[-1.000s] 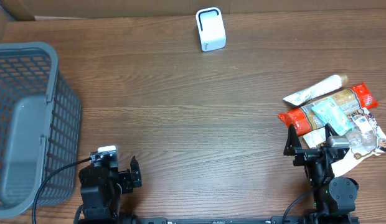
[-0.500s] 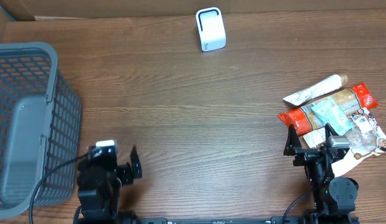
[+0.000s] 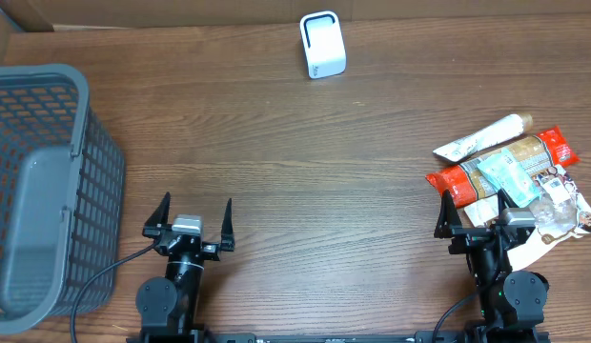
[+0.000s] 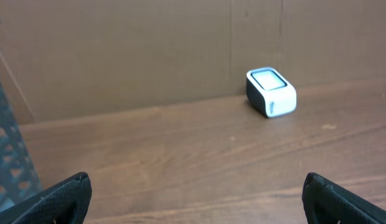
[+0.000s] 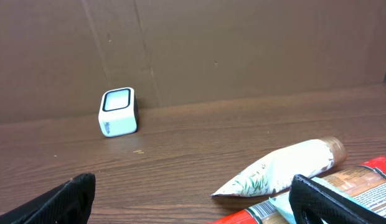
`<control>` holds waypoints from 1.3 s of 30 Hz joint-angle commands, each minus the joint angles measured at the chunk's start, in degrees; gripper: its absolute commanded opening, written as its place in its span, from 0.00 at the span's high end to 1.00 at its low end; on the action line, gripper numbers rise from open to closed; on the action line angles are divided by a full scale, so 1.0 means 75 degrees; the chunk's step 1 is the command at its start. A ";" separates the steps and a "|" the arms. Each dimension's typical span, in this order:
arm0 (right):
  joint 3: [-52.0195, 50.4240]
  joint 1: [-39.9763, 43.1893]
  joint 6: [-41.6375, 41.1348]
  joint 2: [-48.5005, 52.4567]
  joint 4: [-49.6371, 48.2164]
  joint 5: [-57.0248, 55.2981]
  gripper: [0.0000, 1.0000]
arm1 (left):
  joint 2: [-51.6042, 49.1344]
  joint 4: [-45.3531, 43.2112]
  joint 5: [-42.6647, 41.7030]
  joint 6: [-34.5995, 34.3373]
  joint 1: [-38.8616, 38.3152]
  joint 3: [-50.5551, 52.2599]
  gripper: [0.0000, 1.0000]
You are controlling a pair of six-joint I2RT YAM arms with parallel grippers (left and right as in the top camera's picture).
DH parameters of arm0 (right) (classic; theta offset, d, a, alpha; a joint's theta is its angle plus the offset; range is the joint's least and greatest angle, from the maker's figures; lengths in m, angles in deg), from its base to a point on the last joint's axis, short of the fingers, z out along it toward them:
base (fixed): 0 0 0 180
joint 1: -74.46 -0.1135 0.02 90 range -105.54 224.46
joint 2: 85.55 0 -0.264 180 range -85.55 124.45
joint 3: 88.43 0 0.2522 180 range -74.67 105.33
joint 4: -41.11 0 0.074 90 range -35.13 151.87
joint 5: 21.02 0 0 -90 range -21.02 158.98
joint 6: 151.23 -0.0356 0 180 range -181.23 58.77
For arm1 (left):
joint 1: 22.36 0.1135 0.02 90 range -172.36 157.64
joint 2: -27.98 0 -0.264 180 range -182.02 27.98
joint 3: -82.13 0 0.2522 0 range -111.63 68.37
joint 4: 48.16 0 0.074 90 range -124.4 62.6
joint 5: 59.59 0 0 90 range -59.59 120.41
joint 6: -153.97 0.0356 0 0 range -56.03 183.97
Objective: Scan the item barcode
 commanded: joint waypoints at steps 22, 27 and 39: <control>-0.0082 -0.0055 -0.0035 -0.0085 -0.0050 -0.0105 0.00 | 0.0192 0.0210 -0.0157 -0.0259 -0.0035 0.0242 0.00; -0.0082 -0.0055 -0.0035 -0.0085 -0.0050 -0.0105 0.00 | 0.0192 0.0210 -0.0157 -0.0259 -0.0035 0.0242 0.00; -0.0082 -0.0055 -0.0035 -0.0085 -0.0052 -0.0105 0.00 | 0.0192 0.0210 -0.0157 -0.0259 -0.0038 0.0242 0.01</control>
